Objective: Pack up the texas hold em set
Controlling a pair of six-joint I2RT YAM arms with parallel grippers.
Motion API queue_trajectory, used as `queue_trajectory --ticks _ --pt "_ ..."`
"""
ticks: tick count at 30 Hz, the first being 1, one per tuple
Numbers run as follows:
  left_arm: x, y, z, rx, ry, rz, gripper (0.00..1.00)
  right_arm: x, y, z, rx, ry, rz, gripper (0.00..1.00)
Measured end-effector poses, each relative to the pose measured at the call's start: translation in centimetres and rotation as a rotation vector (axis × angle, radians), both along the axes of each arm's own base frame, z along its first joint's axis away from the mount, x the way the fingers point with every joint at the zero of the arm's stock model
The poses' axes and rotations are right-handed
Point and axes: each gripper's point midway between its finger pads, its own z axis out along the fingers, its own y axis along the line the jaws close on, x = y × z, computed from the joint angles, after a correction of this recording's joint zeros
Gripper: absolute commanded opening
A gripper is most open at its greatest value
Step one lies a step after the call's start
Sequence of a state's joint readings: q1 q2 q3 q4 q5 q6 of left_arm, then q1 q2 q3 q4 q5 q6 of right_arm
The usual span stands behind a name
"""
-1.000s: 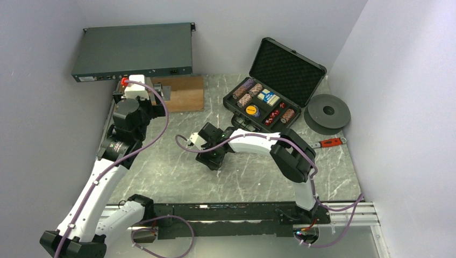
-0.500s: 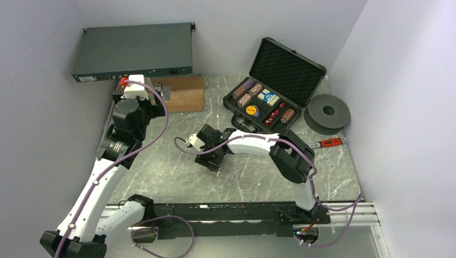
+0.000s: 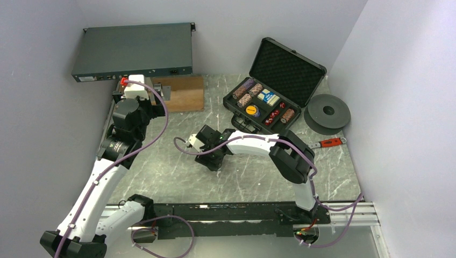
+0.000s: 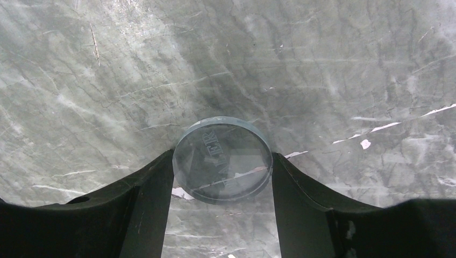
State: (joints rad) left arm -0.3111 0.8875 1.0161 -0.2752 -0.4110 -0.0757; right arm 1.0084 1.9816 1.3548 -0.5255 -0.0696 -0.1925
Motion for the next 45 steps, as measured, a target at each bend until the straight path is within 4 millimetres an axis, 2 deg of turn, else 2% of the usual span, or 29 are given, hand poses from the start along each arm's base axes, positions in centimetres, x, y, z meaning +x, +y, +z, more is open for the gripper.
queue_trajectory --ticks 9,15,23,36,41,45 --pt "0.0 -0.1 0.0 0.0 0.001 -0.003 0.94 0.0 0.0 0.0 -0.007 -0.009 -0.006 0.16" --pt "0.0 -0.1 0.0 0.0 0.001 -0.003 0.94 0.1 -0.2 0.1 -0.015 -0.017 -0.047 0.0" --pt "0.0 -0.1 0.0 0.0 0.001 -0.003 0.94 0.4 -0.5 0.3 -0.035 -0.046 -0.107 0.0" --pt "0.0 -0.1 0.0 0.0 0.001 -0.003 0.94 2.4 -2.3 1.3 -0.1 -0.13 -0.22 0.0" --pt "0.0 -0.1 0.0 0.0 0.001 -0.003 0.94 3.4 -2.1 3.0 -0.062 -0.14 -0.261 0.0" --pt "0.0 -0.1 0.0 0.0 0.001 -0.003 0.94 5.1 -2.3 5.6 -0.005 -0.156 -0.324 0.0"
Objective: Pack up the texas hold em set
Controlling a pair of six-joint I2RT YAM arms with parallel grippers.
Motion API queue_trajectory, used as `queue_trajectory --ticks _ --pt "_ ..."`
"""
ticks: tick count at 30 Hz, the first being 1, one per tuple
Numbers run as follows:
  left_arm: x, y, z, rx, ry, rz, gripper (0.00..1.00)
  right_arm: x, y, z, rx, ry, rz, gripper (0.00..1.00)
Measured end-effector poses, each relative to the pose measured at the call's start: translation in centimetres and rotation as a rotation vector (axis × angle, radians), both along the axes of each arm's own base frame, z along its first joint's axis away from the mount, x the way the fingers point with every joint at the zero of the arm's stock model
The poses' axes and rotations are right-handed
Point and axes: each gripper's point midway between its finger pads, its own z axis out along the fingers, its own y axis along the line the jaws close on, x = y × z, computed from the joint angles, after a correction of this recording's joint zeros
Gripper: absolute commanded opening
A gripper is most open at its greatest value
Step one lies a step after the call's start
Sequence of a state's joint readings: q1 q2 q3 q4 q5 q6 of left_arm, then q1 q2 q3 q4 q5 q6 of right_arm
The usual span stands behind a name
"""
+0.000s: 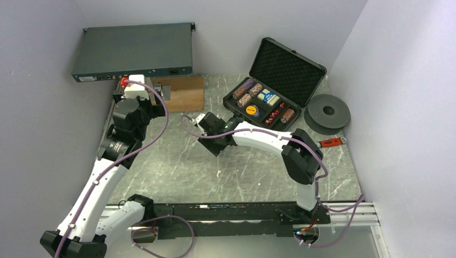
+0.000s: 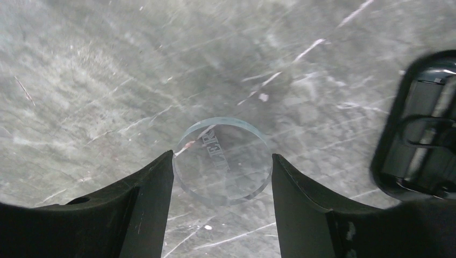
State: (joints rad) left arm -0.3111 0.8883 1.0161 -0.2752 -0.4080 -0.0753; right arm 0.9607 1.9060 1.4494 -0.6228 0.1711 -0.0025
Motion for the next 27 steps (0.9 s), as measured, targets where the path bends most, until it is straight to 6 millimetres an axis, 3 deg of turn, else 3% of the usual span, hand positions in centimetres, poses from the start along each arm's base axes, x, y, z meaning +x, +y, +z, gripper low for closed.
queue_trajectory --ticks 11,22,27 --pt "0.0 0.0 0.0 0.0 0.0 0.0 0.94 5.3 -2.3 3.5 0.072 -0.038 -0.171 0.0" --pt "0.0 0.0 0.0 0.0 0.0 0.0 0.94 14.4 -8.0 10.3 0.199 -0.128 -0.436 0.0" --pt "0.0 0.0 0.0 0.0 0.0 0.0 0.94 18.1 -11.0 10.6 0.207 -0.138 -0.554 0.0"
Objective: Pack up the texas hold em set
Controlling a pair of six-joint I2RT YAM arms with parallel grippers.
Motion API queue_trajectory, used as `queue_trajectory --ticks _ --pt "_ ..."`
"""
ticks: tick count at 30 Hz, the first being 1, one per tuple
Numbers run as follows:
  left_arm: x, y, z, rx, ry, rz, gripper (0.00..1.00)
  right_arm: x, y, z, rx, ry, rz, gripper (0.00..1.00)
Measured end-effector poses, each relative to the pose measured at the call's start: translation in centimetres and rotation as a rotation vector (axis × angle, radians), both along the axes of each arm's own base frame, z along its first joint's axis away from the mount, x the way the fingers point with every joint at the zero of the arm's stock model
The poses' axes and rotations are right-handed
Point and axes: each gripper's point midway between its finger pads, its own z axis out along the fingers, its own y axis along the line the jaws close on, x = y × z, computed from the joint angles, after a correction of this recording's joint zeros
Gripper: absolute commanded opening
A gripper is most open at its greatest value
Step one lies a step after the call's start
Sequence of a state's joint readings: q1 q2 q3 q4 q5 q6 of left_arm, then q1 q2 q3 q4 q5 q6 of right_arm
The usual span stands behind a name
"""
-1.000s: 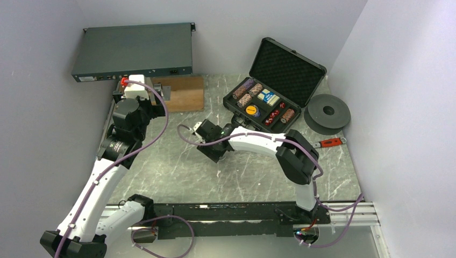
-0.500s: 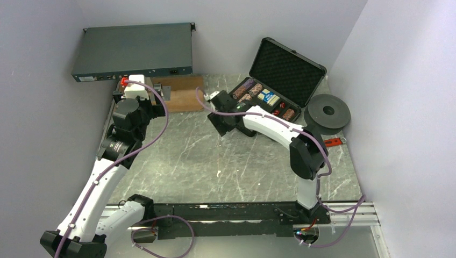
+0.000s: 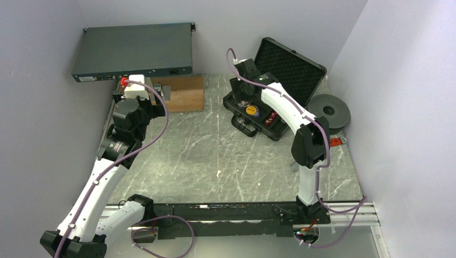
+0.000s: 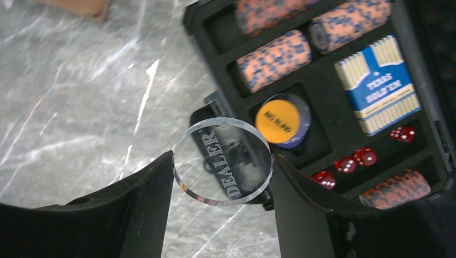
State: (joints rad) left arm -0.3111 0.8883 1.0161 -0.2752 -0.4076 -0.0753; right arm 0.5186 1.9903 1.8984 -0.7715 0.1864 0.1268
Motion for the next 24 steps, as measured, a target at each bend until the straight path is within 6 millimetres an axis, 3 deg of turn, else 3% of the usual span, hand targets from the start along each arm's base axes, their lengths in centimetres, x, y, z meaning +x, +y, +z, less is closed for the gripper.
queue_trajectory --ticks 7,15,24 --pt "0.0 0.0 0.0 0.0 0.0 0.0 0.94 2.4 -3.2 -1.0 -0.049 0.016 -0.103 0.0" --pt "0.2 -0.1 -0.3 0.002 0.008 -0.003 0.94 4.5 -7.0 -0.2 -0.041 -0.002 -0.189 0.0" --pt "0.3 -0.5 -0.4 -0.011 0.013 -0.016 0.94 6.0 -10.6 -1.2 -0.049 0.013 -0.265 0.0"
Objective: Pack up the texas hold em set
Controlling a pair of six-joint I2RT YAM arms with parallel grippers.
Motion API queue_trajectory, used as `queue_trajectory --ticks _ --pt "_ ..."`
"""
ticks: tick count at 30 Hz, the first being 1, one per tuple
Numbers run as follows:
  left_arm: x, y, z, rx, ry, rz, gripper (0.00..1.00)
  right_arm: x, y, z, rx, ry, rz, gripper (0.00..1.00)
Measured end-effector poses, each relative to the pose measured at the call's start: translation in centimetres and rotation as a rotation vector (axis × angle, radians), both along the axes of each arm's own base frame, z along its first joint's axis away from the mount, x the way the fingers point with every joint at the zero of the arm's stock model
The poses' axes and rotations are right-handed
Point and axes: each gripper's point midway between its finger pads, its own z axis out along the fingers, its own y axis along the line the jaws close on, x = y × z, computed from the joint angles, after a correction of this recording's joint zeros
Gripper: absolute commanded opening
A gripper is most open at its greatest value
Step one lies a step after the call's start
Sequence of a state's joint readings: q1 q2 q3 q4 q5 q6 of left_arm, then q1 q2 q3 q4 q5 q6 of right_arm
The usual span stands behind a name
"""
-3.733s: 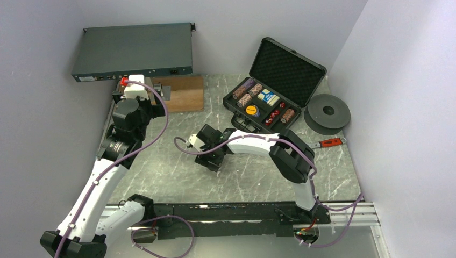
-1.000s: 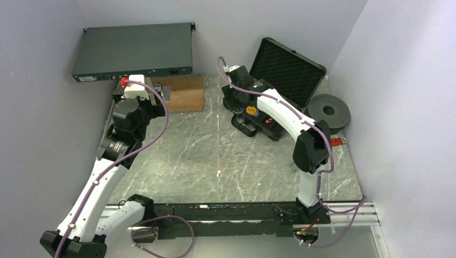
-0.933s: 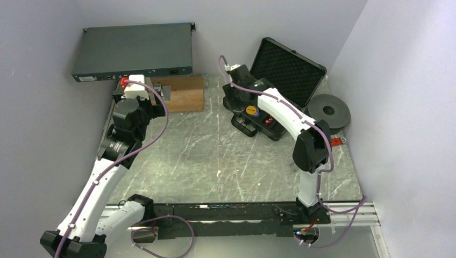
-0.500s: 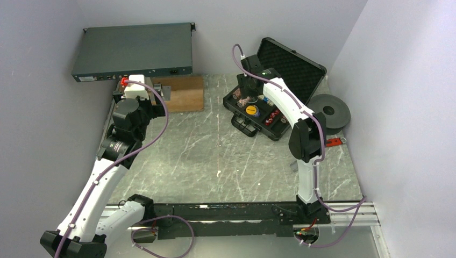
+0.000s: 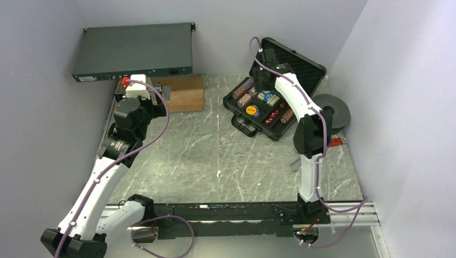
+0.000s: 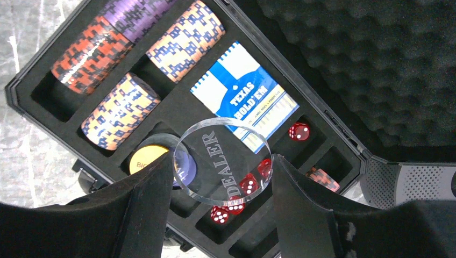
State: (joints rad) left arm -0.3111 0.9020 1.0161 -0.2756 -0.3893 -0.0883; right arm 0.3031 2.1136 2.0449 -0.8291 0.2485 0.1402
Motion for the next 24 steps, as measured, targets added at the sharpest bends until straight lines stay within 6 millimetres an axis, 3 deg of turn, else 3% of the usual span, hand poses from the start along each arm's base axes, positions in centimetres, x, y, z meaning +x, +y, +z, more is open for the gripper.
queue_trajectory --ticks 24 --pt "0.4 -0.5 -0.7 -0.002 0.025 -0.017 0.93 2.9 -3.6 -5.3 0.031 0.081 -0.061 0.0"
